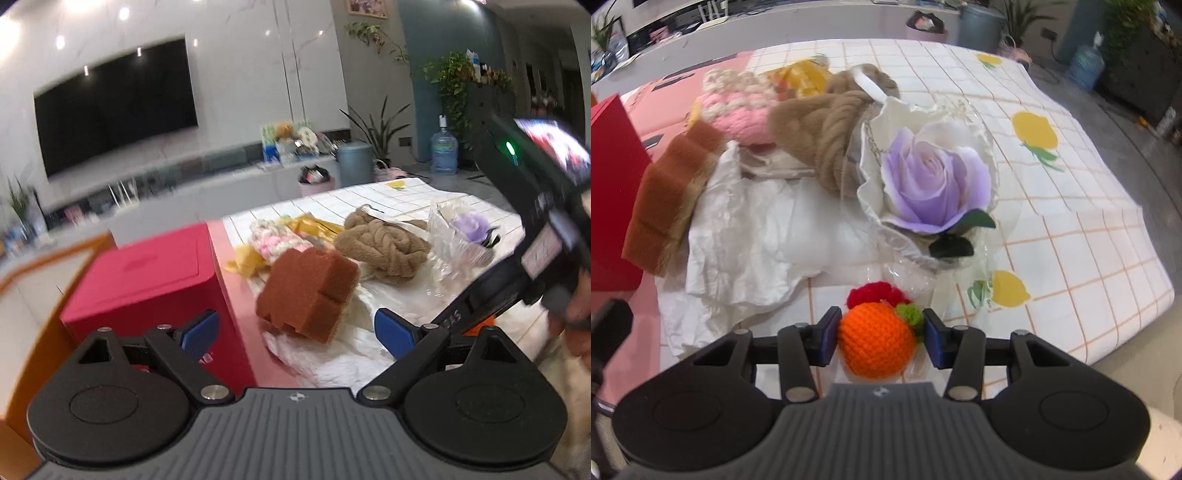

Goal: Organize soft objects
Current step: 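Grasp the brown bear sponge with the left tool while the right tool grasps the orange crocheted fruit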

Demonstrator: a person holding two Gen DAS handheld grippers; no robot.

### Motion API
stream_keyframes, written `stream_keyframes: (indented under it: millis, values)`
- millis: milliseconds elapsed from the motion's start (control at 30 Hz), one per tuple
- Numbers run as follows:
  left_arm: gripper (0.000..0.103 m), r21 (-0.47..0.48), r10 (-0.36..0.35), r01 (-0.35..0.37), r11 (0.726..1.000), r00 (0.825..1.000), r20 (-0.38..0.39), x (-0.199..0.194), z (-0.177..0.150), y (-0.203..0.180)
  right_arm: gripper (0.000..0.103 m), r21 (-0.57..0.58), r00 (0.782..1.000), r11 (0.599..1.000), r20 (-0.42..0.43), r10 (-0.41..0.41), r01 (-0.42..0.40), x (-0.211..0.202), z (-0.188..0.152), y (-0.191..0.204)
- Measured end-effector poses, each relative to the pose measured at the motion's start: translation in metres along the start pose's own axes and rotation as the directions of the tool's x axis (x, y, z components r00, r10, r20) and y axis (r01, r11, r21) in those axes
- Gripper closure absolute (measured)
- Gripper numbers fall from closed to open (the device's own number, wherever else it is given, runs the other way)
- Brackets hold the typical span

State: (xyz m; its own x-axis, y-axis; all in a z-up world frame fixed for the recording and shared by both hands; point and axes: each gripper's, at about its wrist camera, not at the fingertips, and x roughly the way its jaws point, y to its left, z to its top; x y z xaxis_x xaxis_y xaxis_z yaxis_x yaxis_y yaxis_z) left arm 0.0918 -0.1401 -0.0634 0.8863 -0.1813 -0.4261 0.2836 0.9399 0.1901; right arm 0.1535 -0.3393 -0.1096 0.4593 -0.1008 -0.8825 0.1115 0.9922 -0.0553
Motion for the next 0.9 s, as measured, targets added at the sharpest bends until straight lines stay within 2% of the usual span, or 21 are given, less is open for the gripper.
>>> stream_keyframes:
  millis: [100,200,333,400,533,700,800,833,867,900]
  values:
    - [0.002,0.065,0.034,-0.035,0.997,0.999,0.012,0.003,-0.005,-0.016,0.056,-0.038,1.000,0.999,0.015,-0.023,0.023,-0.002,-0.003,0.005]
    - [0.011,0.140,0.034,-0.034,0.990,0.999,0.000,0.008,-0.006,-0.028,0.056,-0.054,0.999,0.998,0.029,-0.033,0.034,-0.003,-0.006,0.006]
    - [0.017,0.221,0.137,-0.136,0.966,0.991,0.013,0.023,-0.005,-0.038,0.056,-0.003,1.000,1.000,0.018,0.006,-0.006,-0.002,-0.006,-0.004]
    - [0.021,0.257,0.165,-0.162,0.953,0.986,0.010,0.030,-0.004,-0.041,0.056,0.006,1.000,1.000,0.016,0.013,-0.013,-0.004,-0.007,-0.006]
    - [0.022,0.296,0.138,-0.130,0.946,0.990,-0.006,0.036,-0.004,-0.049,0.056,0.021,0.998,0.998,0.016,0.056,-0.057,-0.009,-0.009,-0.006]
    - [0.024,0.331,0.168,-0.156,0.930,0.986,-0.009,0.049,-0.006,-0.062,0.055,0.055,0.996,0.995,0.020,0.088,-0.089,-0.012,-0.010,-0.010]
    - [0.041,0.345,0.229,-0.226,0.911,0.973,0.034,0.058,-0.005,-0.068,0.055,0.090,0.995,0.991,0.010,0.095,-0.096,-0.011,-0.011,-0.015]
    - [0.056,0.340,0.237,-0.232,0.911,0.971,0.027,0.062,-0.004,-0.069,0.055,0.099,0.995,0.990,0.006,0.099,-0.099,-0.010,-0.011,-0.017]
    - [0.065,0.331,0.225,-0.214,0.919,0.974,0.004,0.066,-0.002,-0.067,0.055,0.111,0.994,0.988,0.000,0.106,-0.105,-0.009,-0.011,-0.019]
    - [0.066,0.304,0.217,-0.201,0.931,0.976,-0.018,0.066,0.001,-0.064,0.055,0.120,0.994,0.987,-0.005,0.112,-0.111,-0.008,-0.010,-0.020]
